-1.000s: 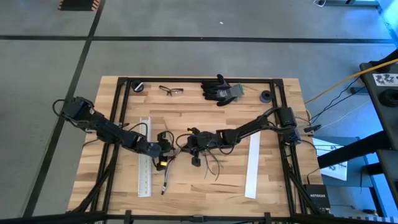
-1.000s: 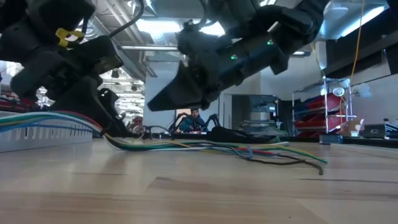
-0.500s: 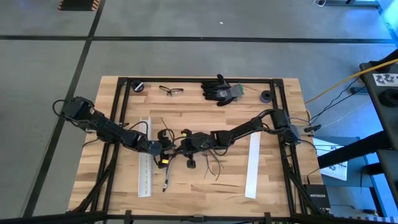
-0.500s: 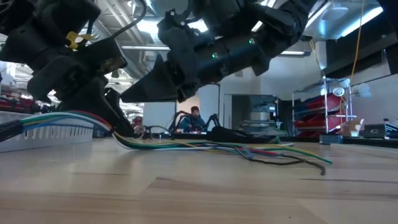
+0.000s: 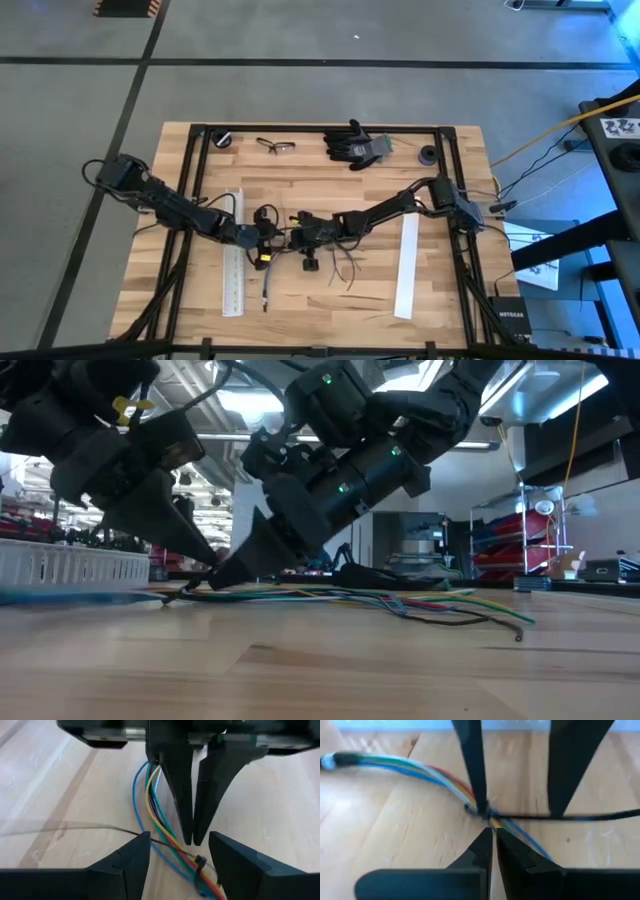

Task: Ziptie cables
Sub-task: Close the zip tie

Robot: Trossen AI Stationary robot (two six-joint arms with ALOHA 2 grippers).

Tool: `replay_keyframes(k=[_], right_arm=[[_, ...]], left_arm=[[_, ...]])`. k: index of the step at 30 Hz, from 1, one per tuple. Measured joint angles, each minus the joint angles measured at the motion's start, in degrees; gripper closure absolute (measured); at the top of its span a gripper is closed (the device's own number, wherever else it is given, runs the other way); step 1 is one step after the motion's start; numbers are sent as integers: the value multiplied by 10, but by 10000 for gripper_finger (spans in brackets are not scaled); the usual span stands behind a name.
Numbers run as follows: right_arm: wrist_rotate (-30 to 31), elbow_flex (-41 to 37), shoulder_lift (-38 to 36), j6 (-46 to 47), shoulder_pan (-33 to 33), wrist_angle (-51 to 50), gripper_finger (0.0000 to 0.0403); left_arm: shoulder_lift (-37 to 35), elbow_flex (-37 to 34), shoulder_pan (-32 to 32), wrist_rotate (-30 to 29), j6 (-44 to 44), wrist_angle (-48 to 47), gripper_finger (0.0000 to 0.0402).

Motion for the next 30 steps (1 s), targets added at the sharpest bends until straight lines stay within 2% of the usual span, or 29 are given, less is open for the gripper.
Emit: replay_keyframes(k=[8,13,17,20,25,30], right_arm=[[4,0,-5,-1,-1,-10,393],[5,1,-59,0,-1,-90,393],[55,1,-106,-1,6,-161,393],[92,1,-113,-1,15,-165,393],[101,1,-106,3,29,-155,393],[126,0,-104,4,41,-153,393]], left_arm=[[-48,0,2,0,-13,-53,215],[-73,0,1,6,-101,-100,215],[-88,0,2,13,-186,-120,215],[-76,0,11,10,-218,-121,215],[-43,-1,35,12,-234,-91,215],[-10,0,50,50,-236,-41,215]])
